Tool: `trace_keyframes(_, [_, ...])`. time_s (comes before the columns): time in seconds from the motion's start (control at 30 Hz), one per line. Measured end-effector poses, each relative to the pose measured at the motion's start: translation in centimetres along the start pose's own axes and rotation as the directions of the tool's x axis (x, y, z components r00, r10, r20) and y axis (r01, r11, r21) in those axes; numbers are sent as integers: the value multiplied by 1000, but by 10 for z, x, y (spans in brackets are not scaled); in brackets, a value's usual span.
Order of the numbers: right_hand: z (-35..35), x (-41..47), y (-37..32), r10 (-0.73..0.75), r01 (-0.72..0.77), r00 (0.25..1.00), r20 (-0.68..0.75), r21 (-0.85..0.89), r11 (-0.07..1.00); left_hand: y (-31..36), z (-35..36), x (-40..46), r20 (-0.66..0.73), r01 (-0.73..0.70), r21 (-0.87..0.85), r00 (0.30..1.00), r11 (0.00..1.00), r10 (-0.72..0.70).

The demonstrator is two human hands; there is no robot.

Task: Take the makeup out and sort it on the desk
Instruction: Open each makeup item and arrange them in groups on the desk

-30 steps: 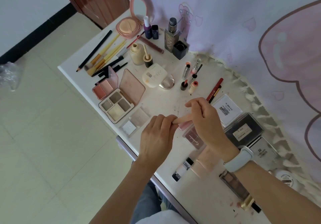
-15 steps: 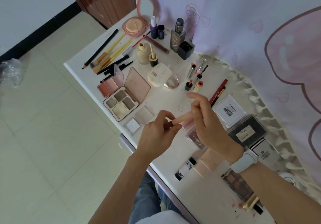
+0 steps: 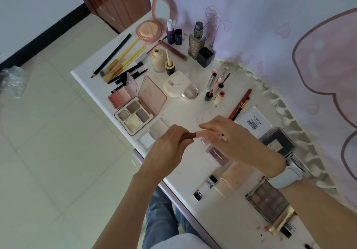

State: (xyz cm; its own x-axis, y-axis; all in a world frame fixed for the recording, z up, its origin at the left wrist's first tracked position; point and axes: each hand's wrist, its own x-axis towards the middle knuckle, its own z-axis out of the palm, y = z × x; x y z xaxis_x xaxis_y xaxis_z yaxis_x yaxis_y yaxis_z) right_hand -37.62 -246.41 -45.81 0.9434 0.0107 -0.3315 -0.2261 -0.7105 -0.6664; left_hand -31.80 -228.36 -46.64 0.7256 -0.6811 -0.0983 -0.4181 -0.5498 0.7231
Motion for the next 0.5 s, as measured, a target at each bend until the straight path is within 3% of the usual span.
trace_keyframes(0.1, [-3,0,-1,-41,29,997,-69,-174,984,1,-2,2,-1,-49,48,999,998,49])
trace_keyframes(0.23, [-7,1,3,-131,113,985,-116,-149,982,-1,0,-3,-14,61,-81,998,995,-62])
trace_keyframes(0.37, [-3,-2,5,-135,102,977,-167,-190,976,4,-2,-3,-55,52,-182,997,982,-63])
trace_keyframes(0.5, [-3,-3,10,-244,185,945,-217,-260,948,1,-5,0,-108,100,-244,986,965,-130])
